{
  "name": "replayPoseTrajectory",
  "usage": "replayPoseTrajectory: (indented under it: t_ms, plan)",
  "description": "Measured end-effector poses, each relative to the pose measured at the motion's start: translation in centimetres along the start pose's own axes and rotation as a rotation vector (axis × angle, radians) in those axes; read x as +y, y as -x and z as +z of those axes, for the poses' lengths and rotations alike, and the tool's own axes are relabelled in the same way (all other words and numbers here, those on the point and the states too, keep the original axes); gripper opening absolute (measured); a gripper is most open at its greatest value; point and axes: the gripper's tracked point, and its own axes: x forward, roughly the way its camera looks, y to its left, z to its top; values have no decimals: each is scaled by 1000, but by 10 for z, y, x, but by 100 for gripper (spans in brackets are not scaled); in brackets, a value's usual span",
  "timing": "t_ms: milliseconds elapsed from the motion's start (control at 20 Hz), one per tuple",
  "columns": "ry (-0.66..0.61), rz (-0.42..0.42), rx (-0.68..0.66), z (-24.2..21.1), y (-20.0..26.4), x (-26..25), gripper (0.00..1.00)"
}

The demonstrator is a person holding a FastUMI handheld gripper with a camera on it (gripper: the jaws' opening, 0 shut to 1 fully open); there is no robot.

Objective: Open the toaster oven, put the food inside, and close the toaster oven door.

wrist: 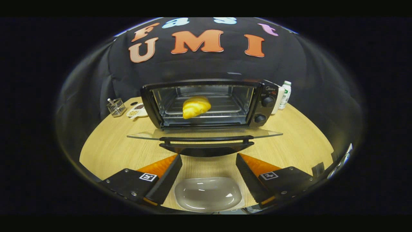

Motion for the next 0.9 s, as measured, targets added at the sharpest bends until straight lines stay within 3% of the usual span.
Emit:
replayPoseTrajectory:
  t_ms: [900]
  plan:
    - [-24, -9, -128, 105, -41, -4, 100]
